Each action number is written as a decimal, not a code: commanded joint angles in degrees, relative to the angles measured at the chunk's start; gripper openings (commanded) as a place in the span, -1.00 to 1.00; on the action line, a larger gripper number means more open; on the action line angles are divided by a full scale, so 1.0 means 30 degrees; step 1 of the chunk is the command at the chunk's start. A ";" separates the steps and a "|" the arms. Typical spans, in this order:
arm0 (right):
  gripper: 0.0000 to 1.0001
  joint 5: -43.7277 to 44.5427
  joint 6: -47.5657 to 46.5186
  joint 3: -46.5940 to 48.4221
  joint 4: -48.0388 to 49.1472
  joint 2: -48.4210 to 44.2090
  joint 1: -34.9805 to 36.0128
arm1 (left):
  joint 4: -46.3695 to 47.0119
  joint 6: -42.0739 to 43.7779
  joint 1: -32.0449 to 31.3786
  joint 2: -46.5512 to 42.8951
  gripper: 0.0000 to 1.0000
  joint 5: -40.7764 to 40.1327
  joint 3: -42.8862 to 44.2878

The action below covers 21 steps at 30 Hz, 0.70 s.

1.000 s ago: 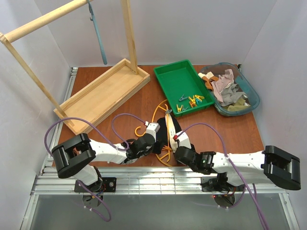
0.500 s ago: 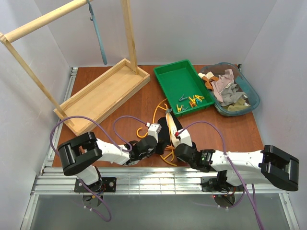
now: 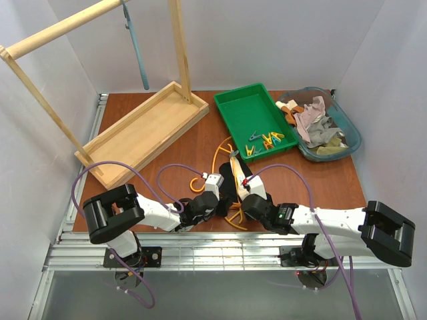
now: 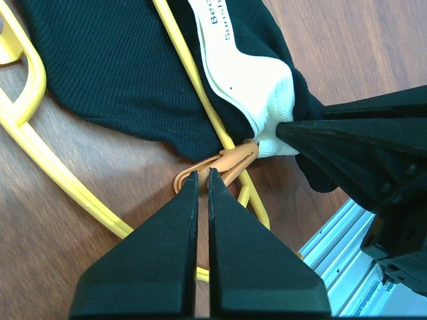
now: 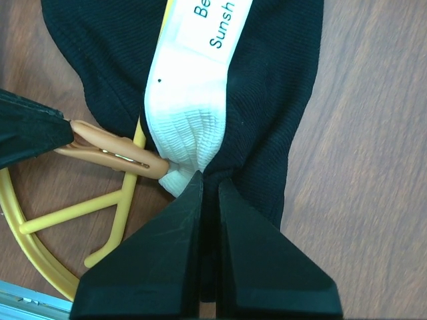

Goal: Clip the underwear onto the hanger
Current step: Clamp the underwear onto the hanger.

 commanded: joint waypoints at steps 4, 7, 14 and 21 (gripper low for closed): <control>-0.97 -0.0629 0.0138 0.0089 0.0890 0.0509 -0.0040 | -0.4237 0.0592 -0.0230 0.1365 -1.00 0.0067 -0.1106; -0.97 -0.0804 0.0168 -0.0145 0.1504 0.0567 -0.0040 | -0.4119 0.0709 -0.0230 0.1483 -1.00 0.0154 -0.1076; -0.97 -0.0834 0.0080 -0.0292 0.2063 0.0626 -0.0040 | -0.3826 0.1148 -0.0229 0.1980 -1.00 0.0681 -0.0696; -0.97 -0.0748 -0.0008 -0.0555 0.2703 0.0626 -0.0040 | -0.3680 0.1587 -0.0259 0.2303 -1.00 0.1208 -0.0373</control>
